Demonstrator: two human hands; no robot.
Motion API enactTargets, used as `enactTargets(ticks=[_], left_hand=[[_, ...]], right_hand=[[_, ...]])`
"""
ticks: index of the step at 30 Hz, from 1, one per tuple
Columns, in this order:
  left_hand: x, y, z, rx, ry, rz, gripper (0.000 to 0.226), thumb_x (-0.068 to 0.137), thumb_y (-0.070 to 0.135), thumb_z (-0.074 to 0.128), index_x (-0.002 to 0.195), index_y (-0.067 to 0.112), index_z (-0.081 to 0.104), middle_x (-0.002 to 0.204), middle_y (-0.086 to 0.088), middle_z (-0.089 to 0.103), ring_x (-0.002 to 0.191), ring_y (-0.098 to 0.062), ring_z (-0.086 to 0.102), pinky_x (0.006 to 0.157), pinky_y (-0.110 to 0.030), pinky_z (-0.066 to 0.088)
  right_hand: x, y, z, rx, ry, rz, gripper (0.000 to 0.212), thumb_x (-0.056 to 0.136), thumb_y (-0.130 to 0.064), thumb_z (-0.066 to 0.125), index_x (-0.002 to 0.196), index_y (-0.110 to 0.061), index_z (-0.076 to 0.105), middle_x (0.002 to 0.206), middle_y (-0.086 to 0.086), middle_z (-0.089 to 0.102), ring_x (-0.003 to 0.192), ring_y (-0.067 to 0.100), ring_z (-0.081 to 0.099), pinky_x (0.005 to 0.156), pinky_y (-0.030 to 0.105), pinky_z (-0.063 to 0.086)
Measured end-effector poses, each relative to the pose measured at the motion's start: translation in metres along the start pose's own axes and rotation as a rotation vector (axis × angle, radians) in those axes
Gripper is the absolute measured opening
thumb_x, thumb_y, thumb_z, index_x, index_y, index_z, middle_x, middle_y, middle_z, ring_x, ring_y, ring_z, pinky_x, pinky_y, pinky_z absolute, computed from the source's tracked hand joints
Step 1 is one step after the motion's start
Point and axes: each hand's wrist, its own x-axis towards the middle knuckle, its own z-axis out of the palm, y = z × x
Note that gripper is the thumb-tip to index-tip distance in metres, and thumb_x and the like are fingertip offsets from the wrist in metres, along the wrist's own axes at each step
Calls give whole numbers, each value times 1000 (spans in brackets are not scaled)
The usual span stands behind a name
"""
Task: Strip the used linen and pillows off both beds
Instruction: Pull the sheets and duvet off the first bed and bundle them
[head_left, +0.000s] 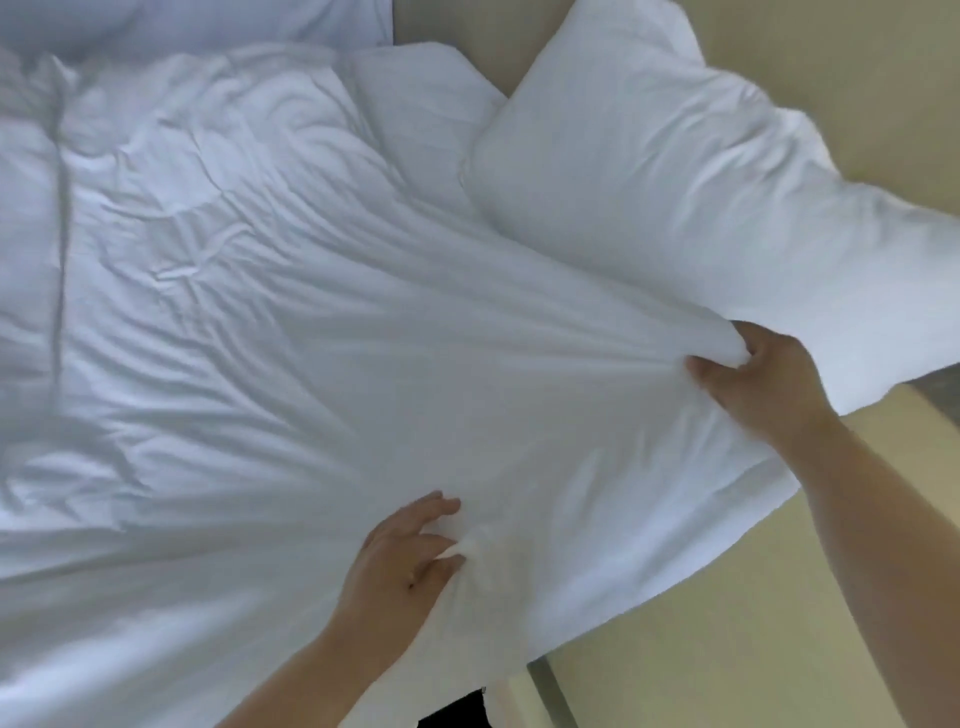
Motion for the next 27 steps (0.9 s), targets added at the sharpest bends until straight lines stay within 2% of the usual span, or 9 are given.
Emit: enactTargets(ticks=[3, 5, 7, 10, 14, 18, 23, 25, 27], left_hand=[[12, 25, 32, 26, 4, 225, 27, 72, 42, 49, 96, 33, 58, 114, 56, 39, 116, 31, 30, 101, -3, 24], [11, 19, 50, 144, -6, 328, 18, 72, 33, 51, 80, 30, 66, 111, 31, 62, 118, 18, 40, 102, -5, 21], [5, 3, 60, 291, -177, 234, 27, 70, 35, 45, 67, 34, 72, 93, 14, 73, 102, 4, 53, 103, -7, 16], [-2, -32, 62, 493, -423, 7, 39, 71, 41, 32, 62, 45, 70, 83, 19, 72, 80, 6, 67, 96, -20, 27], [-19, -70, 46, 743, -382, 35, 68, 97, 41, 12, 74, 33, 76, 87, 11, 74, 78, -3, 71, 91, -24, 30], [-28, -69, 29, 840, -446, -53, 48, 69, 48, 31, 77, 33, 76, 93, 9, 74, 82, -4, 71, 113, -23, 2], [-62, -85, -12, 843, -250, -247, 44, 64, 49, 37, 79, 35, 75, 95, 8, 74, 85, -5, 70, 113, -23, 0], [-86, -97, -41, 879, -104, -305, 35, 51, 51, 58, 77, 35, 75, 92, 8, 74, 82, -6, 71, 113, -22, -1], [-117, -118, -70, 863, 11, -445, 55, 30, 48, 79, 83, 34, 73, 88, 6, 74, 77, -7, 72, 111, -24, 8]], right_hand=[[6, 23, -37, 62, 71, 43, 32, 85, -12, 62, 117, -6, 59, 95, 6, 55, 90, 24, 53, 76, 27, 35], [10, 48, -35, 76, -1, 119, 33, 86, -13, 62, 117, -6, 57, 95, 7, 54, 87, 22, 51, 74, 27, 34], [9, 78, -7, -54, -119, 177, 36, 86, -17, 62, 119, -6, 53, 99, 12, 58, 96, 29, 56, 75, 28, 35], [2, 111, 49, -285, -310, 226, 51, 89, -25, 54, 135, -12, 36, 122, 13, 55, 115, 31, 51, 83, 35, 40], [-4, 112, 88, -471, -333, 131, 65, 92, -18, 46, 147, -15, 11, 145, 9, 32, 131, 28, 32, 102, 35, 31], [-1, 84, 111, -552, -324, -52, 66, 95, -26, 43, 148, -17, 4, 155, 5, 10, 143, 22, 10, 115, 32, 12], [-15, 22, 165, -604, -488, -326, 65, 97, -30, 36, 147, -21, -4, 156, 2, 1, 144, 19, 6, 115, 29, 10], [-34, -5, 193, -636, -591, -467, 67, 97, -32, 35, 147, -22, -8, 157, 1, -2, 145, 17, 6, 115, 28, 11], [-58, -33, 219, -645, -698, -562, 70, 96, -33, 36, 146, -21, -11, 157, 1, -6, 145, 16, 6, 115, 27, 11]])
